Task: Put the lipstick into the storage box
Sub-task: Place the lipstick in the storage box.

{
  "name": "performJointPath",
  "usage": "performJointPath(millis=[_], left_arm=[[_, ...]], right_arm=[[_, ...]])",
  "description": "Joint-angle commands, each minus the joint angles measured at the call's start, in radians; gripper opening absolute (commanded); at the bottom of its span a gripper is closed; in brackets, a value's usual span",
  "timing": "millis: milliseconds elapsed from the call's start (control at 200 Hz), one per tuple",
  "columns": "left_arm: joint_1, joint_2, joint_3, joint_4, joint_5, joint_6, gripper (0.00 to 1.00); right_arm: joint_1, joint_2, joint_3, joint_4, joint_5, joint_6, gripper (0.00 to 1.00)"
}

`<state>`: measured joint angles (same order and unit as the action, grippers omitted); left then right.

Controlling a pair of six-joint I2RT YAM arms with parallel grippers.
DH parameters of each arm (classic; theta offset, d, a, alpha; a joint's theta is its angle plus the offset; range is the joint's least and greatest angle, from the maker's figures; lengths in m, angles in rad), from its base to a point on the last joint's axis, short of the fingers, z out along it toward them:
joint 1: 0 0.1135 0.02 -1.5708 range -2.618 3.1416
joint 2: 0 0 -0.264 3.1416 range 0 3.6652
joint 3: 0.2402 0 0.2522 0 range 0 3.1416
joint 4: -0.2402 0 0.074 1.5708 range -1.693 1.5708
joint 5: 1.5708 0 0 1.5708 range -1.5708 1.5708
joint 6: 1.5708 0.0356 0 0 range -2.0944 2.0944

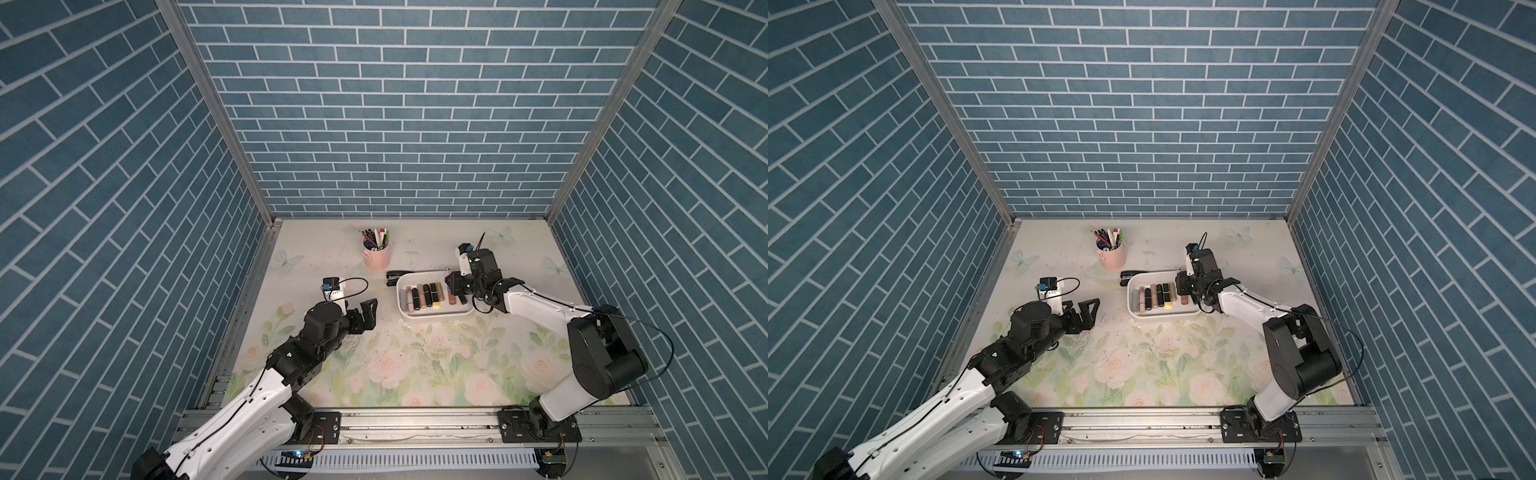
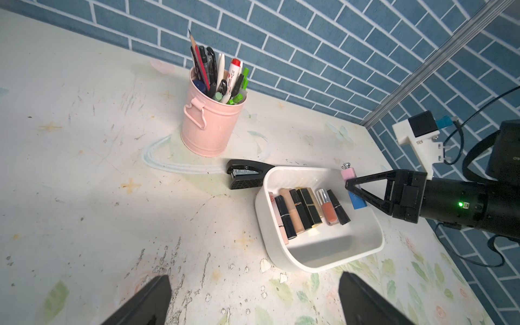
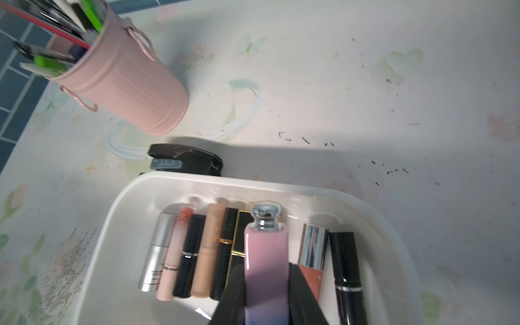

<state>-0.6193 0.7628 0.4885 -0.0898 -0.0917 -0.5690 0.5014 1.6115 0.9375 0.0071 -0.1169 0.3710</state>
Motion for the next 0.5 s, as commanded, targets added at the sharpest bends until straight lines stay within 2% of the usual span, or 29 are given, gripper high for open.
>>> performJointPath(millis=[0,205,495], left_arm=[[0.006,0.048,-0.019,0.022,0.054,0.003,1.0],[0.006,0.131,-0.018,0.067,0.115,0.003,1.0],[0.006,0.154,-0.013,0.079,0.121,0.008,1.0]], right_arm=[[-0.007,0.048,0.008,-0.007,-0.006,0.029,0.18],[-0.009,0.103,0.011,0.016,-0.031,0.037,0.18],[-0.009,0.142,0.014,0.039,-0.052,0.051,0.19]])
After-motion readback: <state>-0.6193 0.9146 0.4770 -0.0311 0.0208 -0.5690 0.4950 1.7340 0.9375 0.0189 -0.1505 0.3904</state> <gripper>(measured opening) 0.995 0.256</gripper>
